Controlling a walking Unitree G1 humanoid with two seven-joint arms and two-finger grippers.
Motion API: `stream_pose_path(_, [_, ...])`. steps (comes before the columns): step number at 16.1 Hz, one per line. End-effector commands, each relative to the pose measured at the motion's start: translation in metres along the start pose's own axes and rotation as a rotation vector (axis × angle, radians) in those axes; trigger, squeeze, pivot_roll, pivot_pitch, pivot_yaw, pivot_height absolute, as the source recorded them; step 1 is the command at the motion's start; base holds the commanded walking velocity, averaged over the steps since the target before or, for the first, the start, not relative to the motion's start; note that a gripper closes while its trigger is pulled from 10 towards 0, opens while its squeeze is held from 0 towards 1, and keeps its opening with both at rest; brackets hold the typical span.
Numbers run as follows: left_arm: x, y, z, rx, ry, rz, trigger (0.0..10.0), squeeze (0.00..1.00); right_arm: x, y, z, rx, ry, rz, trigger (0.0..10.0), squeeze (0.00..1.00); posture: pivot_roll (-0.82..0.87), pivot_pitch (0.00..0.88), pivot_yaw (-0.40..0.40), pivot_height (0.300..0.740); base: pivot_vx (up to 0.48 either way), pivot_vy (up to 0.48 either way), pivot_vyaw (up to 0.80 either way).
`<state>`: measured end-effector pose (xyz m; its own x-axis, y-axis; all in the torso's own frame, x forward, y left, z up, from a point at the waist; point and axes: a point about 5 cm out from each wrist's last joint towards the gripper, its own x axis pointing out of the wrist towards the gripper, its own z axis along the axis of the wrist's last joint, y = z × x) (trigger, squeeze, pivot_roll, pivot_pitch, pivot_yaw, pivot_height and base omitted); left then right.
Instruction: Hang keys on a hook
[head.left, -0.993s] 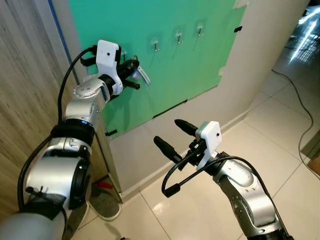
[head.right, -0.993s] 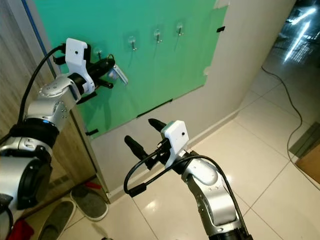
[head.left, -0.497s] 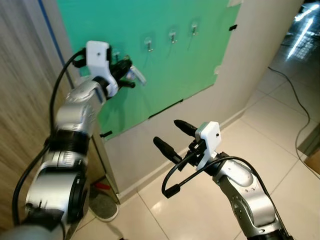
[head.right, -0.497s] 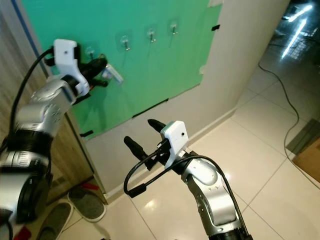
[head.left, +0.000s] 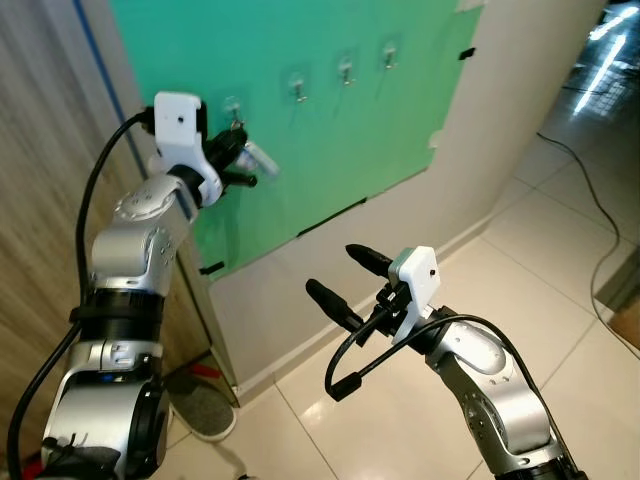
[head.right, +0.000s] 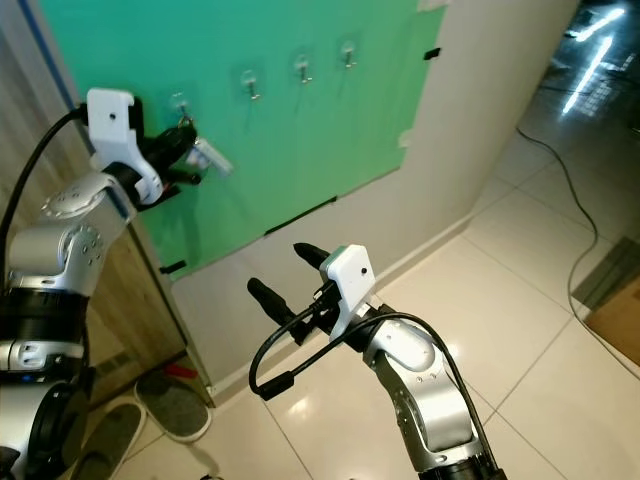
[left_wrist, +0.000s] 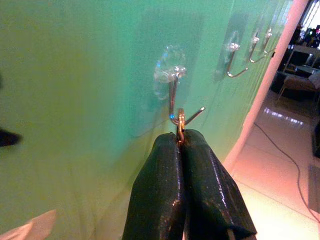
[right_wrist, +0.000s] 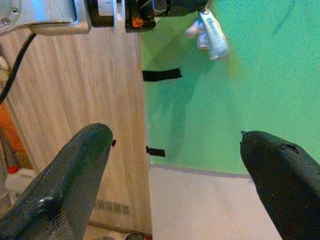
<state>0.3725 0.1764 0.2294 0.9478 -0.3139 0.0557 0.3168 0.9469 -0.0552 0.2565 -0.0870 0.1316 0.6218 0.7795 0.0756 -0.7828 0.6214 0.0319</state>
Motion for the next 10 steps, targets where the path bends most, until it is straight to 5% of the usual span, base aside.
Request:
stream_pose_path(1, [0.000, -0.004, 0.014, 0.050, -0.061, -0.010, 10.0, 0.00, 0.002, -0.001, 0.001, 0.010, -0.001, 0.008, 10.0, 0.00, -0.01, 0.000, -0.021, 0.740, 0.000, 0.000, 0.00])
stream_pose_path(3, [0.000, -0.016, 0.021, 0.133, -0.111, -0.042, 10.0, 0.00, 0.002, -0.001, 0.000, 0.010, -0.001, 0.010, 10.0, 0.00, -0.01, 0.000, -0.019, 0.740, 0.000, 0.000, 0.00])
stream_pose_path(10, [0.006, -0.021, -0.004, -0.141, 0.016, -0.086, 10.0, 0.00, 0.002, 0.001, -0.001, 0.012, -0.003, 0.014, 10.0, 0.00, -0.02, 0.000, -0.015, 0.740, 0.000, 0.000, 0.00])
